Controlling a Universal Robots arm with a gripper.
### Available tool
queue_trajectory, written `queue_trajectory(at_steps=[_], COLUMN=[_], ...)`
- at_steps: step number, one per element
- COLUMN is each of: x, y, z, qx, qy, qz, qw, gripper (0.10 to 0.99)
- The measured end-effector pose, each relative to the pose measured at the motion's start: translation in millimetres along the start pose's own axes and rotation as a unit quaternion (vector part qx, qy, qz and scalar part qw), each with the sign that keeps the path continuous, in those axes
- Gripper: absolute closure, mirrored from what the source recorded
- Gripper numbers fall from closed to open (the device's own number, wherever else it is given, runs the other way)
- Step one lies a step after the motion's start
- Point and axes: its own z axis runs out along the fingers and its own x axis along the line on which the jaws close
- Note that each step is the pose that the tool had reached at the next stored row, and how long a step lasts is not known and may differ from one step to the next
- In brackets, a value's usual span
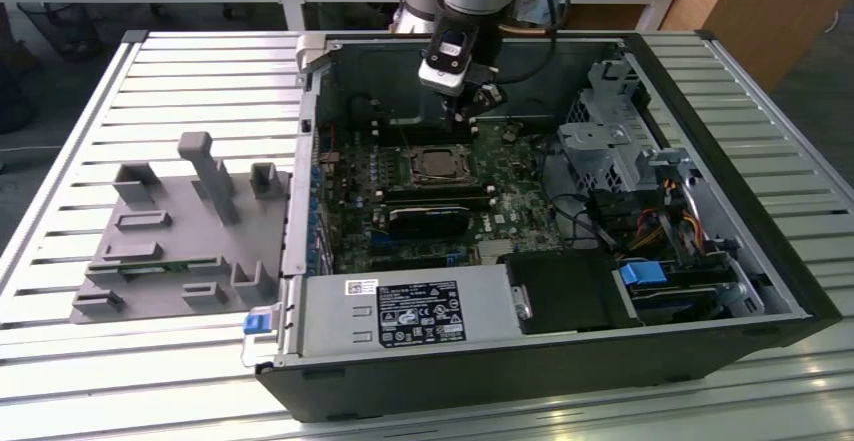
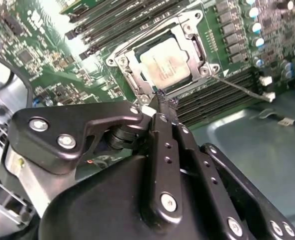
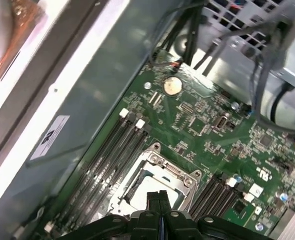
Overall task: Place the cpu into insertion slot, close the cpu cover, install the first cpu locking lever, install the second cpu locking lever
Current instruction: 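Install the first cpu locking lever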
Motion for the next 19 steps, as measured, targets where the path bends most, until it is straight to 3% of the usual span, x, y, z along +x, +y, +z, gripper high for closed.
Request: queue_trajectory(at_steps=[5, 10, 15, 19], x=[0.0, 0.0, 0.0, 0.0], y=[0.0, 0.0, 0.0, 0.0], z=[1.1, 1.9, 2.2, 2.4], qx=[0.0009, 0.0018, 0.0026, 0.0032], qy=[0.0001, 0.0003, 0.0005, 0.0007], qz=[-0.045, -0.091, -0.136, -0.171], qw=[0.9990, 0.9959, 0.9907, 0.9852], gripper=[0.980, 0.980, 0.980, 0.980])
